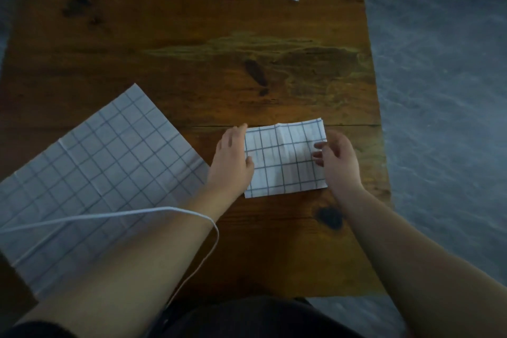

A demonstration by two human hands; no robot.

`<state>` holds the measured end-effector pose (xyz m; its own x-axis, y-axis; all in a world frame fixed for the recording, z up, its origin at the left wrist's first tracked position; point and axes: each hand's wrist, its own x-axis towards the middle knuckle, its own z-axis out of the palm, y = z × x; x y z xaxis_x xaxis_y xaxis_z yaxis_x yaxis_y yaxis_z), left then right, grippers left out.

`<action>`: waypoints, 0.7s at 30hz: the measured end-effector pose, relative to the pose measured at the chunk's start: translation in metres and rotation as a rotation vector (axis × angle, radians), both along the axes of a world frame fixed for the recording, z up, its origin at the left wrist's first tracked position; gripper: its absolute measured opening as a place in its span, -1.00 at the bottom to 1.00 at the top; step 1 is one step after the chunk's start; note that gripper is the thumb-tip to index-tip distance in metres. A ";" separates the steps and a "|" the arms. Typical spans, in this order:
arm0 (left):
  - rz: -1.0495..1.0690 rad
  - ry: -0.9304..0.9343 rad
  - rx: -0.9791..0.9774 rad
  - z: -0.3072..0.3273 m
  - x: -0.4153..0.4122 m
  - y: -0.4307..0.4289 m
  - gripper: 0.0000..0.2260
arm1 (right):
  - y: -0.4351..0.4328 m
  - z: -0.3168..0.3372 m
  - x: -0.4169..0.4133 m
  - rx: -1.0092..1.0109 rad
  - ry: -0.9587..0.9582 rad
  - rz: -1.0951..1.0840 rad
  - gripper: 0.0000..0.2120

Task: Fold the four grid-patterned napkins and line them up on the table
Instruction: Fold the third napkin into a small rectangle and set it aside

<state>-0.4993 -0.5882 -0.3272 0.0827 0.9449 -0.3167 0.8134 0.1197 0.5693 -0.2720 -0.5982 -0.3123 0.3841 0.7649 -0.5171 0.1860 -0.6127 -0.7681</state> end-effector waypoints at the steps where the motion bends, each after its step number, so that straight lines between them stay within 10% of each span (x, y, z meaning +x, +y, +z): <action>1: -0.075 0.071 0.064 0.002 0.000 -0.009 -0.36 | -0.012 0.000 -0.001 0.014 -0.112 0.124 -0.63; 9: -0.614 0.298 0.033 -0.010 0.044 -0.092 -0.35 | -0.107 -0.047 0.019 0.150 -0.731 1.099 -0.45; 21: -0.615 0.446 0.104 -0.041 0.036 -0.116 -0.34 | -0.130 -0.047 -0.004 0.074 -0.838 1.100 -0.39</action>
<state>-0.4631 -0.7043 -0.3684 0.4886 0.7970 -0.3550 0.8715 -0.4652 0.1552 -0.2755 -0.7287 -0.3590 -0.2562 0.8891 -0.3792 0.9594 0.1861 -0.2119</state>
